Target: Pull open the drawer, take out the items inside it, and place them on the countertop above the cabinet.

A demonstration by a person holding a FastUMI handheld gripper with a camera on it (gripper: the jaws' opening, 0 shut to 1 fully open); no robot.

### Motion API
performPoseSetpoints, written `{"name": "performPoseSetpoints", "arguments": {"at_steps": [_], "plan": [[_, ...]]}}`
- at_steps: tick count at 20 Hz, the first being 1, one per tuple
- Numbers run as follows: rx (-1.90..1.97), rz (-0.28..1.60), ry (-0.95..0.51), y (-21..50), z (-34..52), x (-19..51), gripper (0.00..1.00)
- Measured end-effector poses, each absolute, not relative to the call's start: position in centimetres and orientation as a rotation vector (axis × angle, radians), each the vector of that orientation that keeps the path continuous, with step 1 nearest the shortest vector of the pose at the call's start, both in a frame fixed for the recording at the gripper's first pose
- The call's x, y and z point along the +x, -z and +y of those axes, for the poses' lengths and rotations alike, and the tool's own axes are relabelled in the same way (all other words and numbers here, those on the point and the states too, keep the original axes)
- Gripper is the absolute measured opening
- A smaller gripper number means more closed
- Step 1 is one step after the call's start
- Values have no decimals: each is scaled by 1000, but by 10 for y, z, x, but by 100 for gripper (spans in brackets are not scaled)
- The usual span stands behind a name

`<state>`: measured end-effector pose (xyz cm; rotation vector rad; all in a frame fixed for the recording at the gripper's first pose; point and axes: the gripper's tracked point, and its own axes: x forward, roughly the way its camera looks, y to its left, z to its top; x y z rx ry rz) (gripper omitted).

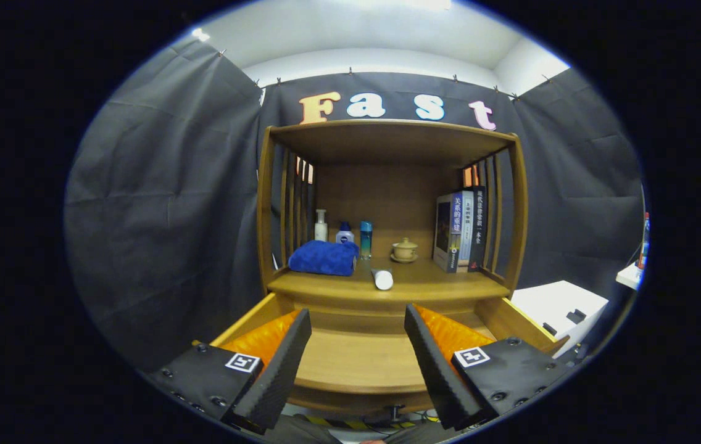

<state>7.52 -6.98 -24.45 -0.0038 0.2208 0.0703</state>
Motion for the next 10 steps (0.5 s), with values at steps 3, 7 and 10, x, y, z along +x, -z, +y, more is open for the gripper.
{"name": "performPoseSetpoints", "arguments": {"at_steps": [3,7,10], "plan": [[-29,247,-26,280,-85,58,98],[-17,278,-5,319,-94,43,98],[-16,290,29,338,-109,35,98]]}}
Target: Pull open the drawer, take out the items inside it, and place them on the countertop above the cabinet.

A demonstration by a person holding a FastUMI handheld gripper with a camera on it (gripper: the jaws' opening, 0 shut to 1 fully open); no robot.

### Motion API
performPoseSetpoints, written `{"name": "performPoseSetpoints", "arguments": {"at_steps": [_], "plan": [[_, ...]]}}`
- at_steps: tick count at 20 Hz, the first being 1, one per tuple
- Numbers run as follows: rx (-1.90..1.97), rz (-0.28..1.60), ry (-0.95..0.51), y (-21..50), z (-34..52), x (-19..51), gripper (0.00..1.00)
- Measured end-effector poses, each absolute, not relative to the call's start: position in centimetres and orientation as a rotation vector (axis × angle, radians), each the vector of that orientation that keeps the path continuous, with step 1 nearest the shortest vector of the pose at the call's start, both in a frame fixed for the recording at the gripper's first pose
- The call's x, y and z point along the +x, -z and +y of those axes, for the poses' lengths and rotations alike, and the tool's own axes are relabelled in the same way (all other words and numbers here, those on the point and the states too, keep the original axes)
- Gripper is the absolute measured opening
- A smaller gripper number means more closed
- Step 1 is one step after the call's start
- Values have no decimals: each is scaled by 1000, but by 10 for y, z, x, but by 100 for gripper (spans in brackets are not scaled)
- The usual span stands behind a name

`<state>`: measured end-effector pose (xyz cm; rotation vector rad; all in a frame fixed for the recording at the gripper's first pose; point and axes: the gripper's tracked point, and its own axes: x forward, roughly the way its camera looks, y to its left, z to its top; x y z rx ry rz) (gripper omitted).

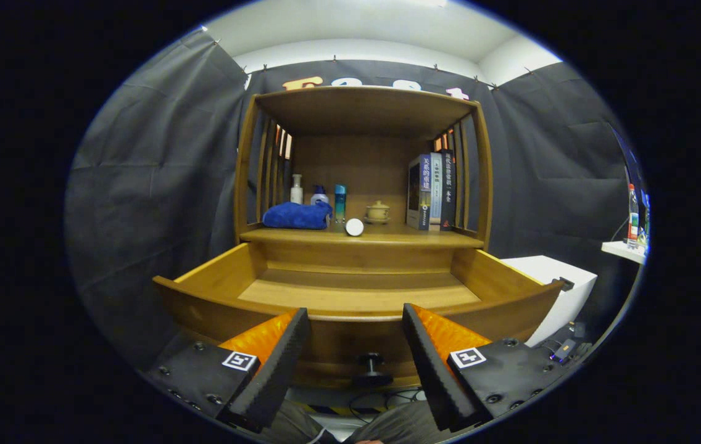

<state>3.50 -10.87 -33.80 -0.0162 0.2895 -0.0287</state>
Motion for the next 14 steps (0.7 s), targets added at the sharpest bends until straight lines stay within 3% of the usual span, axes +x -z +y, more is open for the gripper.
{"name": "performPoseSetpoints", "arguments": {"at_steps": [14], "plan": [[-4,271,30,352,-109,57,98]]}}
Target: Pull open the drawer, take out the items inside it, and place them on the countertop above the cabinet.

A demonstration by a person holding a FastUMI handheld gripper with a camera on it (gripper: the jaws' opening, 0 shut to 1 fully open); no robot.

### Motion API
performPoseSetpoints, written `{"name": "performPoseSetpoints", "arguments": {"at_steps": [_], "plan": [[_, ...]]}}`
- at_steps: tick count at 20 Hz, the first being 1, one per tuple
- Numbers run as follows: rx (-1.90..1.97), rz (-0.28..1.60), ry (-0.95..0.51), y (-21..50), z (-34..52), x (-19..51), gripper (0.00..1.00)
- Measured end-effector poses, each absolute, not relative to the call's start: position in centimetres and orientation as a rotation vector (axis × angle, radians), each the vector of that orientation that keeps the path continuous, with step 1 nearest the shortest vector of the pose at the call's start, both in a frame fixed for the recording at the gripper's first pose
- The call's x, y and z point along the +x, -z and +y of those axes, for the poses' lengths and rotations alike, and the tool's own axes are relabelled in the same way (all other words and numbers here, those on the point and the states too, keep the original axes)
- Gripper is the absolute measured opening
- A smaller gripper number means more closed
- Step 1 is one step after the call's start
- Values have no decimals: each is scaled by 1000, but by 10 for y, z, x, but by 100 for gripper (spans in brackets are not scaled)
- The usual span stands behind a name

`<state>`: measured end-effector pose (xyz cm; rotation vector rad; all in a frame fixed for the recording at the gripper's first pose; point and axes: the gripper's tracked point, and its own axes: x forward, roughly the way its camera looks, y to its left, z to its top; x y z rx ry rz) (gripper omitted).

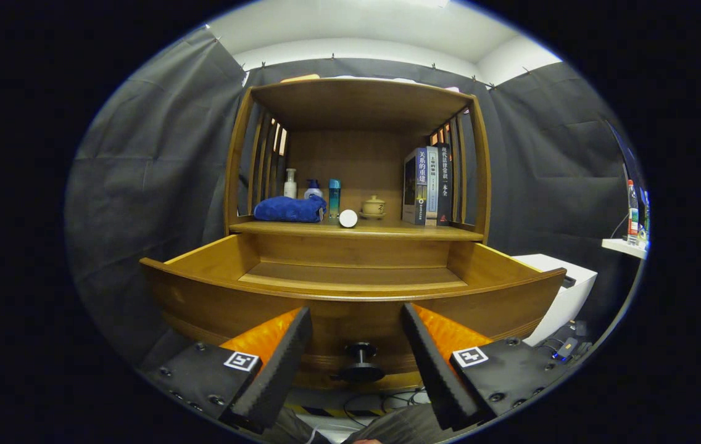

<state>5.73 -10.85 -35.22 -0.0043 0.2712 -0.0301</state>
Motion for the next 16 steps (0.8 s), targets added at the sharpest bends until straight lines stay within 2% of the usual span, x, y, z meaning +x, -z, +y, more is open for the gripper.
{"name": "performPoseSetpoints", "arguments": {"at_steps": [16], "plan": [[48,307,34,369,-116,199,99]]}}
